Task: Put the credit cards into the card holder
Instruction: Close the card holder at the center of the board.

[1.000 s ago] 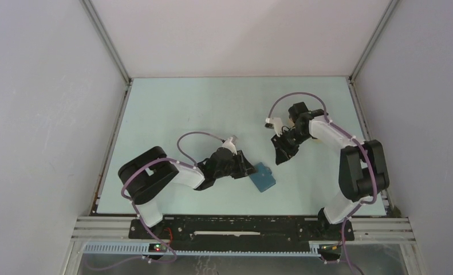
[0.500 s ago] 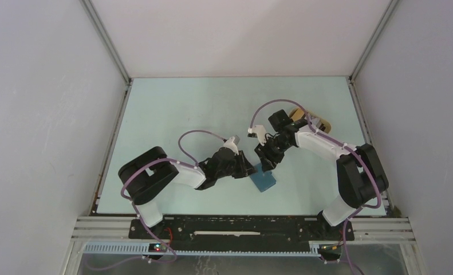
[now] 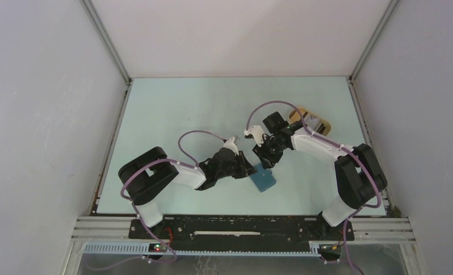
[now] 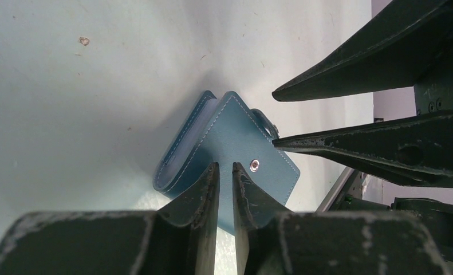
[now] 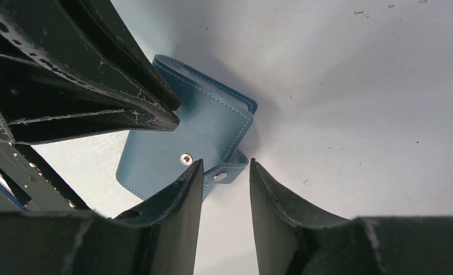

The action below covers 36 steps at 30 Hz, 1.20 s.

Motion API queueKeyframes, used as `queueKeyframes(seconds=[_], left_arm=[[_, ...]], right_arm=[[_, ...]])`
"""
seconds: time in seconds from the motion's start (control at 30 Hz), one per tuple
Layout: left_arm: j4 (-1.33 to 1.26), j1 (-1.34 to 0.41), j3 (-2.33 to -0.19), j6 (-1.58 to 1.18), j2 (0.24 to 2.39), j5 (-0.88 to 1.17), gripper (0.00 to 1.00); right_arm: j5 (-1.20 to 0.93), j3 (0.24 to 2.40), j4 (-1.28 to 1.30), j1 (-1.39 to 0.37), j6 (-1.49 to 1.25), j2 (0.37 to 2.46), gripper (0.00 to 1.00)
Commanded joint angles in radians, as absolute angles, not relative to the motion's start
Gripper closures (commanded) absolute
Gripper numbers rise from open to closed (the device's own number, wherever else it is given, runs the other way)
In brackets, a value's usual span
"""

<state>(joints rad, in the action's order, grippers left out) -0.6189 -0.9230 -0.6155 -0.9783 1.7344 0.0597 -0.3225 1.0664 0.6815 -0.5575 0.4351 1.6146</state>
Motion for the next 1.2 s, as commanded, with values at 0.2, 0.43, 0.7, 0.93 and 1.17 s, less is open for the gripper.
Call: queueKeyframes(seconds=[0.2,0.43,0.7,0.93,1.17], left_arm=[[-0.586,-0.931,-0.597,-0.974,1.707,0.015,0.81],[-0.588,-0.933,-0.591,-0.976,1.701,0.009,0.82],[-0.588,-0.934,-0.591,-0.977,1.700,0.006,0.82],[-0.588,-0.935,-0.585,-0.977,1.688,0.003,0.83],[-0.597,-0.940,-0.589,-0.978,1.690,0.003,0.83]], right_arm=[[-0.314,1.062,0.696,-0.586,0.431,1.634,0.54],[-0.274,1.062,0.705,-0.607,0.436,1.626,0.57],[-0.245,1.055,0.719,-0.611,0.446,1.613,0.75],[-0.284,1.056,0.731,-0.605,0.451,1.588,0.91],[-0.399,1.060,0.734,-0.538,0.442,1.554,1.00]])
